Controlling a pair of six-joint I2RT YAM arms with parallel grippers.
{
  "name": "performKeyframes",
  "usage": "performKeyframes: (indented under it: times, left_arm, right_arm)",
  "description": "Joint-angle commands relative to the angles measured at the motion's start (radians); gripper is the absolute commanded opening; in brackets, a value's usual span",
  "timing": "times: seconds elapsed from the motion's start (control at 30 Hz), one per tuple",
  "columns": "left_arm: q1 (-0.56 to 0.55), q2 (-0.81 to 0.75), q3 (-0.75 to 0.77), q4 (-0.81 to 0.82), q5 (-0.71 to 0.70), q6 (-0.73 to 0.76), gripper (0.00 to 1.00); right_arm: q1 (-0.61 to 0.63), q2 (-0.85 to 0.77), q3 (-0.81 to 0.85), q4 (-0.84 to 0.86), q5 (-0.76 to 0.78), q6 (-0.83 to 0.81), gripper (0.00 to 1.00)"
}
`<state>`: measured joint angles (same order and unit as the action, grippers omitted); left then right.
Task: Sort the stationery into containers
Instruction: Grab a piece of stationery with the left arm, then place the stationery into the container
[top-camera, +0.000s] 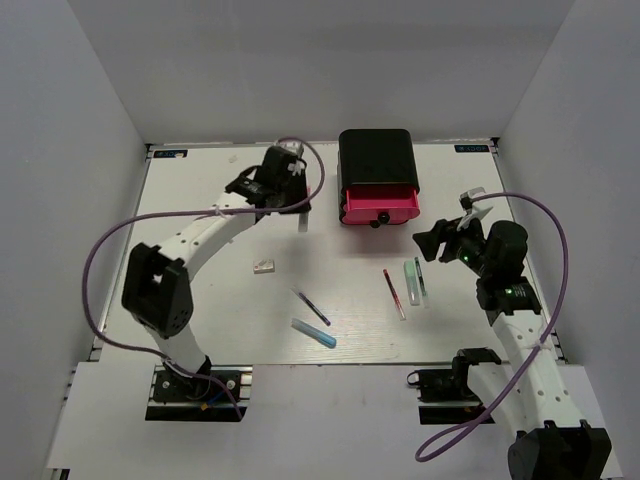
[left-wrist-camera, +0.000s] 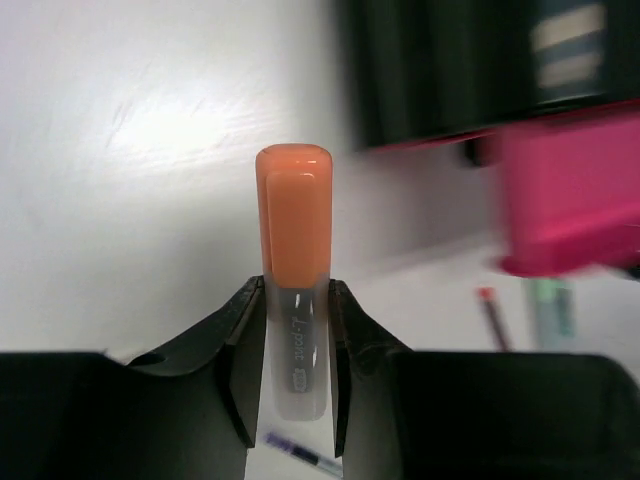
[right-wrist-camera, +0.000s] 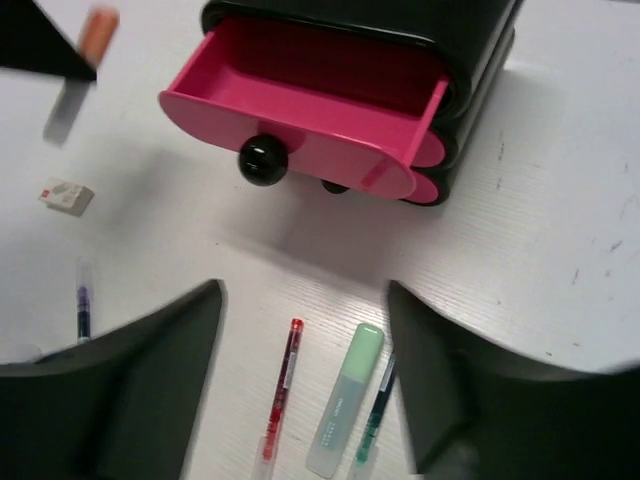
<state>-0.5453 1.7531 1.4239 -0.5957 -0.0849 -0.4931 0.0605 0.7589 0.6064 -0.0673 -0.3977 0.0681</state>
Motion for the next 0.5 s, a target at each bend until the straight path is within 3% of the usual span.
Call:
performKeyframes:
  times: [0.0,0.03,0.07,0.13,0.33,0.47]
  left_arm:
    - [-0.002,-0.133,0.069,0.192,0.239,0.178,0.0]
    - [-0.002,-0.133,0.069,0.23,0.355,0.22,0.0]
    - [-0.002,-0.133,0.069,0.282,0.413,0.256,0.0]
    - [-0.002,-0.113,0.11,0.306,0.537,0.364,0.0]
    - [-0.033,-0.038,0.197,0.419,0.704,0.554,0.0]
    - [-0.054,0.026,0.256,0.432,0.705,0.613,0.0]
  right_arm:
    - [-0.005,-0.035,-0.014,0.035,-0.088,-0.063,0.65]
    - [-0.004,-0.038,-0.017,0.041,-0.136,-0.098,0.56]
    - [-0.004,-0.039,-0.022,0.041,-0.144,-0.119,0.36]
    - [-0.005,-0.04,-0.025,0.043,-0.153,-0.122,0.25]
    - [-0.007,-0.038,-0.028,0.054,-0.128,-0.126,0.25]
    - [-0.01,-0.044,-0.028,0.055,-0.112,-0.125,0.28]
